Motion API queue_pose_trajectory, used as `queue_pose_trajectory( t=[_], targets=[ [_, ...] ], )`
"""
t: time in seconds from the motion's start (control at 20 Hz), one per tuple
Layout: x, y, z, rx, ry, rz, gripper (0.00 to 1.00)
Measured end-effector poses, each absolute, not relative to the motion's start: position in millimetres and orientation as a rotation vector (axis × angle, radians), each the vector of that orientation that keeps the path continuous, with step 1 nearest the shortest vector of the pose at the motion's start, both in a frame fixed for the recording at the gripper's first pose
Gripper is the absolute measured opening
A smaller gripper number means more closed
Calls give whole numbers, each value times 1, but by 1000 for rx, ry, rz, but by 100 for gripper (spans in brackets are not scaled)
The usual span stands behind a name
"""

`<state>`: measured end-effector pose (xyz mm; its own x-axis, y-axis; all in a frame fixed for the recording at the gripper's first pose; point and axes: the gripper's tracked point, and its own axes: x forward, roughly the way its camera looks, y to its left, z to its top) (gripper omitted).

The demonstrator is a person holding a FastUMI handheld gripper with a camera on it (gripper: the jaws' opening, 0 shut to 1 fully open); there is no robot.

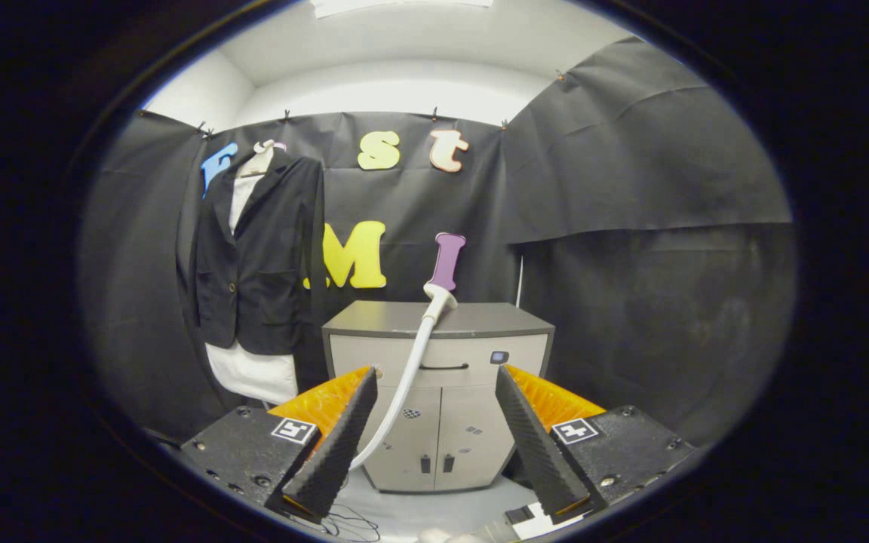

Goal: Iron the clothes twice with a garment steamer, once on the left side and once on the right side.

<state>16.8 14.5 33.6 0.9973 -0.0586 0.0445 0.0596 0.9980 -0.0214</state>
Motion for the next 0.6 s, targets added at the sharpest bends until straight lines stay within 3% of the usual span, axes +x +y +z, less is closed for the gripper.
queue_pose_trajectory(
  t=[0.6],
  targets=[
    [120, 1, 119, 13, -34, -25, 98]
  ],
)
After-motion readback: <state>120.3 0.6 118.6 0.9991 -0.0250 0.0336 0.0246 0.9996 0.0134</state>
